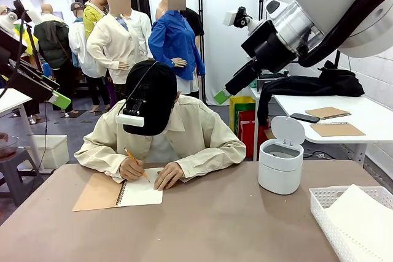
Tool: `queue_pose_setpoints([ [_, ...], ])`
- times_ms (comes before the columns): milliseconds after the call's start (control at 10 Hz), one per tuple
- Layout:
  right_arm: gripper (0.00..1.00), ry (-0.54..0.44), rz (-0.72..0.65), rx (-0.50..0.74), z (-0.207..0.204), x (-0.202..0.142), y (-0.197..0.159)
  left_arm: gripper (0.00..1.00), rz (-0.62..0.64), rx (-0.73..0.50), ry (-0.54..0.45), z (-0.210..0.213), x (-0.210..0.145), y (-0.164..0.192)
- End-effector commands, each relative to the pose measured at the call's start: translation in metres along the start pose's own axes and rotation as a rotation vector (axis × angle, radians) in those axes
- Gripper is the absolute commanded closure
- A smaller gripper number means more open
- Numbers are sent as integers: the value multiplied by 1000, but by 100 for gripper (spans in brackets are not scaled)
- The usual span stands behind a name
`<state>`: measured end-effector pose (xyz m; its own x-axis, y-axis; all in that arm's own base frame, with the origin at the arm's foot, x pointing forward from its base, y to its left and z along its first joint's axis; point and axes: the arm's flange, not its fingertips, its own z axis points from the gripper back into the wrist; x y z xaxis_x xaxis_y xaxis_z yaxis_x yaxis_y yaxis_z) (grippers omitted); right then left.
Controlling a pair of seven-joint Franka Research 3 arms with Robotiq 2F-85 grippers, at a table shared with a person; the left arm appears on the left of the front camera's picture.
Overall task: Sort the paper based on its condition.
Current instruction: If a person hands you a paper, place it in the Organizing basket , and if it's crumpled, put it in the Trash can.
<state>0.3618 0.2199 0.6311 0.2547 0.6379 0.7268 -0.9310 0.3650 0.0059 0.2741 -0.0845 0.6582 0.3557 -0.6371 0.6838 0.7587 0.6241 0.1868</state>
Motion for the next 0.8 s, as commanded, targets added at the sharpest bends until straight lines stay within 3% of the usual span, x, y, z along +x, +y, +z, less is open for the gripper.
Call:
queue_pose_setpoints([
  [0, 0, -9, -9, 13, 0, 1, 0, 0, 1, 1, 0, 0, 0, 1],
  [700, 0, -9, -9, 13, 0, 1, 0, 0, 1, 1, 0, 0, 0, 1],
])
